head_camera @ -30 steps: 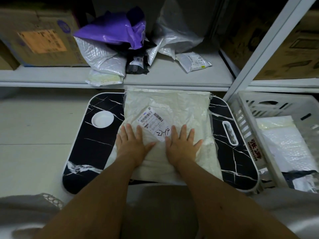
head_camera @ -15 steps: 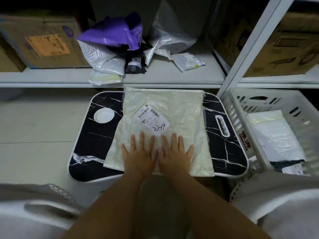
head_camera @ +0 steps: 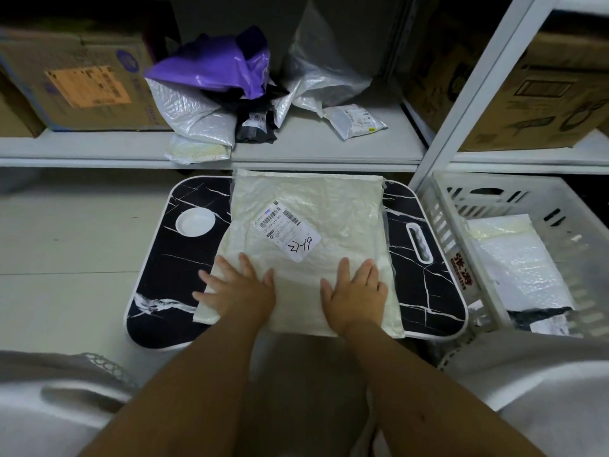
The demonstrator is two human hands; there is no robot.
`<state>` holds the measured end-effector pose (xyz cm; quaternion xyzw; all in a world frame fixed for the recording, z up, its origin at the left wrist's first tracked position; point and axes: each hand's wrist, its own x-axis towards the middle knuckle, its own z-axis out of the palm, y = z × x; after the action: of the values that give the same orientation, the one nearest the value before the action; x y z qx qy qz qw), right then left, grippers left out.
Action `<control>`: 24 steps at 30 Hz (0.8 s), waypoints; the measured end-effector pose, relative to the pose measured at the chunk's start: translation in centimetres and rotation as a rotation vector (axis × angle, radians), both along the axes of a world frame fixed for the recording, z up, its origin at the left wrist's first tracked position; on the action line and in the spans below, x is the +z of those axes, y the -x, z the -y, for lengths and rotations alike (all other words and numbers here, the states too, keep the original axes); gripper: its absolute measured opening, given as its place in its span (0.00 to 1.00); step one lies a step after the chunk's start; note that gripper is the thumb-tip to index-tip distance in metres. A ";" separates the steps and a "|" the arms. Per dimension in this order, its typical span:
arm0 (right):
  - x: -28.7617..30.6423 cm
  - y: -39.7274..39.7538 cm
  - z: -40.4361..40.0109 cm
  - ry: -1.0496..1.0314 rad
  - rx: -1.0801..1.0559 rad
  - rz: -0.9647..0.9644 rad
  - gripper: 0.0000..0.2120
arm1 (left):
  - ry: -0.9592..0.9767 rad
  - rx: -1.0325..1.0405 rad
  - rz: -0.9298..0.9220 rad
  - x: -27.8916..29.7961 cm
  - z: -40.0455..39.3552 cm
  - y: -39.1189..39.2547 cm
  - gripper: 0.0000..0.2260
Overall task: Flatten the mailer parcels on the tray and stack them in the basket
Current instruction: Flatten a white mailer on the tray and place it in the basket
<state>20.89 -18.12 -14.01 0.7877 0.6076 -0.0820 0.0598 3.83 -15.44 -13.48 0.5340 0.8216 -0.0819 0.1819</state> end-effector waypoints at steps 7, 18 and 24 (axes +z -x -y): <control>2.3 -2.0 -2.1 -0.107 -0.173 0.003 0.19 | -0.087 0.109 -0.020 2.6 -1.9 3.2 0.26; 5.2 -2.9 -2.6 0.010 -0.433 -0.232 0.20 | -0.069 0.004 0.073 4.9 -2.2 2.2 0.19; 7.0 -0.7 -1.9 -0.017 -0.223 -0.074 0.17 | -0.111 -0.100 -0.043 6.7 -1.2 -0.1 0.15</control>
<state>21.58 -16.18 -6.96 0.8473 0.5187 -0.1119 0.0210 3.94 -14.21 -6.82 0.5818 0.8009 -0.0563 0.1301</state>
